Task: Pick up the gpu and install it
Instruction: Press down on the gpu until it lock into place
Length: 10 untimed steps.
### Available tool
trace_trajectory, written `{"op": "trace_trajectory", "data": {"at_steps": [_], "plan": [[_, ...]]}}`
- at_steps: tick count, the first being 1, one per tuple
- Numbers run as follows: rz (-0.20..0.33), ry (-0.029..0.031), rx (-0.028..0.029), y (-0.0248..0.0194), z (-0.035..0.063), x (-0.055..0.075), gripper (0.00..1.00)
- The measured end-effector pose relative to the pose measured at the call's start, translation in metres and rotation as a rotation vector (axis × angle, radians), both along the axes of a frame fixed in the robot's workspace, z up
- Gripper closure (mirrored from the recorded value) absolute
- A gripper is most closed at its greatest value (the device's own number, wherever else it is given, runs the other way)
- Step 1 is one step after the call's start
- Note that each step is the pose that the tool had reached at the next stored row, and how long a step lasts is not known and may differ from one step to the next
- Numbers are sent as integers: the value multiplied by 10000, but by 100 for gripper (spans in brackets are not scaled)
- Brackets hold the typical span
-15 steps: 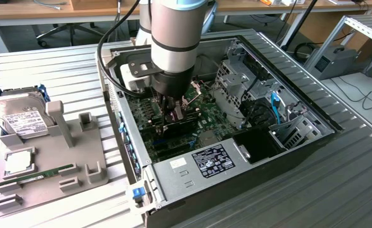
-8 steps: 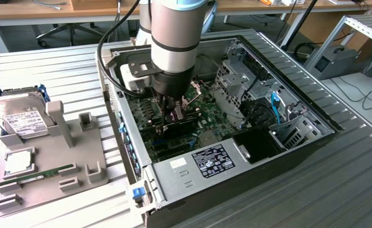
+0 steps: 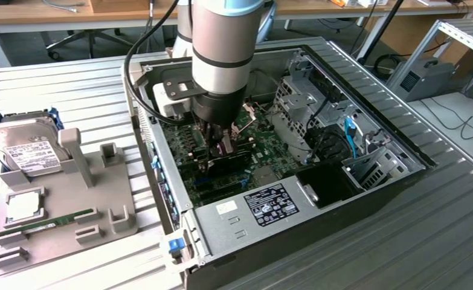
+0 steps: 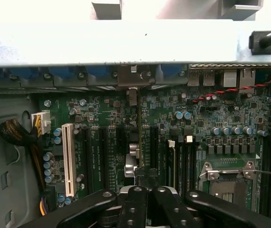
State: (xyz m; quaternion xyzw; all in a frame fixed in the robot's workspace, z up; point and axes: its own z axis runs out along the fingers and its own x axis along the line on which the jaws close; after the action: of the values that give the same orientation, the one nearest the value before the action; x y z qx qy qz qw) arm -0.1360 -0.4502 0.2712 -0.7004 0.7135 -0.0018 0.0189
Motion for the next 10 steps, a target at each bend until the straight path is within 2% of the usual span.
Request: {"op": "trace_trajectory", "data": {"at_steps": [10], "plan": [[0,1,0,0,-4,0,89]]}}
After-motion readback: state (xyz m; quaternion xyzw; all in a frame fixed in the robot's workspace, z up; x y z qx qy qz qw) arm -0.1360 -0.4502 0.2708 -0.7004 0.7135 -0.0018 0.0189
